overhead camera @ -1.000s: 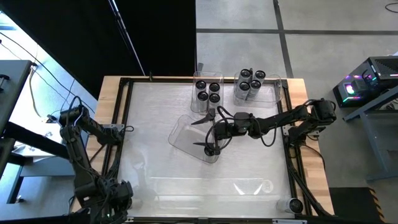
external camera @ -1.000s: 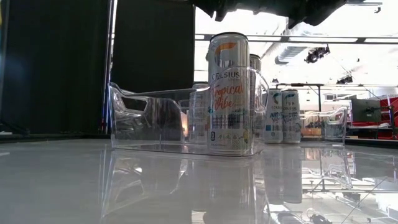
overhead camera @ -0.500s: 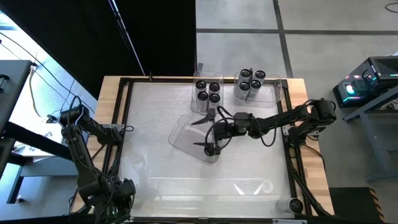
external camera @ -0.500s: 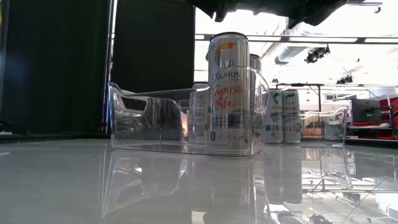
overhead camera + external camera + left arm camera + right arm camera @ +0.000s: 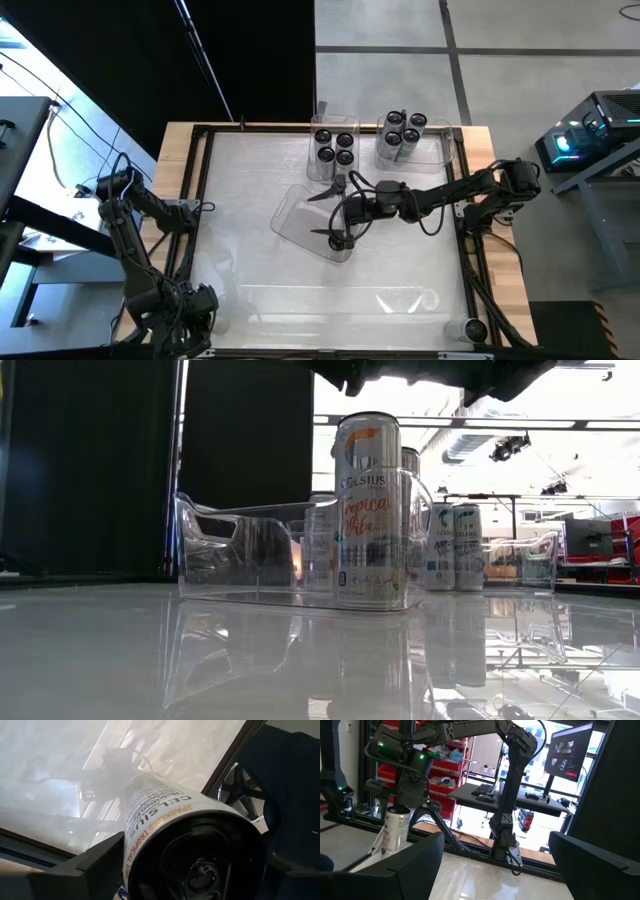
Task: Sort soda cans
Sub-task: Put the white-yellow can into the bottom transparent bin
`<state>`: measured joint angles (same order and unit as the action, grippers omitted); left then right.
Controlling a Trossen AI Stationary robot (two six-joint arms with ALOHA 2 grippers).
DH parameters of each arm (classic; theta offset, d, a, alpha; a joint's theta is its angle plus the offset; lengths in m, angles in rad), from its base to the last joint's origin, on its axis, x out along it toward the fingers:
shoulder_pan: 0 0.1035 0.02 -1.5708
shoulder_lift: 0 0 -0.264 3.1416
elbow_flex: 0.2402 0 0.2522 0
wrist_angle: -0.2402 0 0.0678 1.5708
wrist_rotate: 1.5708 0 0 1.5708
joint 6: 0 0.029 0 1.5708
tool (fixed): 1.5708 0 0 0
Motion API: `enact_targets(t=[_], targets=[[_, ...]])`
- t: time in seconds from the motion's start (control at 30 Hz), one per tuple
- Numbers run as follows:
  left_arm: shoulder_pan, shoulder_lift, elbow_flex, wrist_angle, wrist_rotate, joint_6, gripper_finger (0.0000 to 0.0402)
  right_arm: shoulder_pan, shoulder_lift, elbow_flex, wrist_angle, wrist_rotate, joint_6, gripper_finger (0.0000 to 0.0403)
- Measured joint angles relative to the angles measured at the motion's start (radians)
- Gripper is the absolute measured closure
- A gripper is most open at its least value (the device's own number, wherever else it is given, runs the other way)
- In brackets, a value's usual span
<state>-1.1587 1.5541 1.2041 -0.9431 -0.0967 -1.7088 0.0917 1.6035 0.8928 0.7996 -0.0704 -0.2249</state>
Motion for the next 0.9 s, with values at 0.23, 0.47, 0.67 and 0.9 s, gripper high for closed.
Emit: enact_targets(t=[0.23, 0.47, 0.67, 0.9], targets=[[0.000, -0.001, 0.000, -0.018, -0.022, 0.001, 0.0133, 0.000, 0.000, 0.000, -0.011, 0.000, -0.001, 0.0048], [0.045, 0.002, 0.035, -0.129, -0.057, 0.067, 0.0157, 0.000, -0.013, 0.000, -0.050, 0.041, -0.001, 0.0048], [0.124, 0.001, 0.179, -0.407, -0.141, 0.190, 0.0157, 0.022, -0.083, 0.000, -0.203, 0.104, 0.010, 0.0048], [0.340, -0.001, 0.328, -0.568, -0.303, 0.539, 0.0157, 0.078, -0.274, 0.000, -0.539, 0.274, 0.120, 0.0048]])
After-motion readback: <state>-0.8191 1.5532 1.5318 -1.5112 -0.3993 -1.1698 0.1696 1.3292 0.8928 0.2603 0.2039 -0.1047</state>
